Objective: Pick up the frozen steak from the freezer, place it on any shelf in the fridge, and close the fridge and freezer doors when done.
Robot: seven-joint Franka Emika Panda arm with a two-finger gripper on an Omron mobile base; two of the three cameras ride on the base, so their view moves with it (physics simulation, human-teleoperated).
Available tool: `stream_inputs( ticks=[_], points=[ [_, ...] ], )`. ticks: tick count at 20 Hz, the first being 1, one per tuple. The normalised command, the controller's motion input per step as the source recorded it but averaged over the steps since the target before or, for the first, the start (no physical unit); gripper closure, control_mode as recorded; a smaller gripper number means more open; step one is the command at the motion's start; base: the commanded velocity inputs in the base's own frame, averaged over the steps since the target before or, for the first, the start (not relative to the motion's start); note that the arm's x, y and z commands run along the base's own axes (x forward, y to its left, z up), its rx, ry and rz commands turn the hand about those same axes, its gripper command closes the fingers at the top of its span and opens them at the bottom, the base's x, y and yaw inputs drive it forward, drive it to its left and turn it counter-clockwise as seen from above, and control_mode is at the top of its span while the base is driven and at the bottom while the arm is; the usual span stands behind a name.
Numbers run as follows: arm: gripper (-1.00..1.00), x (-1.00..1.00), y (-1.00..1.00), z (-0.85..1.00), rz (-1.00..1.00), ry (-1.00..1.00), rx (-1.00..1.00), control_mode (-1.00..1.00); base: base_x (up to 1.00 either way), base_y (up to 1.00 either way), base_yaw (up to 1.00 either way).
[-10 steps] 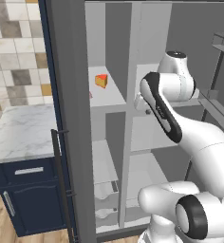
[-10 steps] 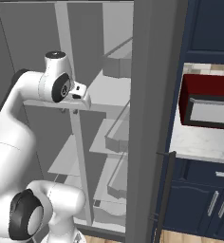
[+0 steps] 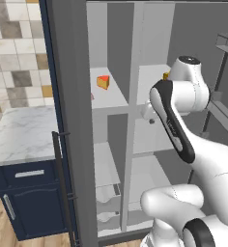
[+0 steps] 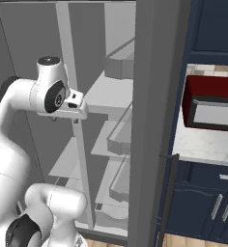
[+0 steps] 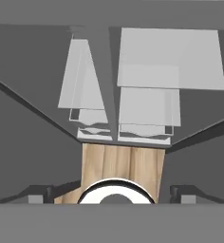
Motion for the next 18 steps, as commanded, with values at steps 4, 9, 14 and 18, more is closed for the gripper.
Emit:
stream_inputs(
  ticks=[4, 9, 14, 18],
  points=[
    [-1.00, -0.37, 0.00, -0.33, 0.00, -0.08, 0.00, -1.00, 0.00, 0.00, 0.00],
    [-1.00, -0.15, -0.02, -0.33, 0.00, -0.10, 0.00, -1.00, 0.00, 0.00, 0.00],
    [-1.00, -0.02, -0.06, -0.09, 0.00, -0.05, 0.00, -1.00, 0.00, 0.00, 0.00],
    [-1.00, 0.00, 0.00, 0.00, 0.00, 0.00, 0.00, -1.00, 0.00, 0.00, 0.00]
  ],
)
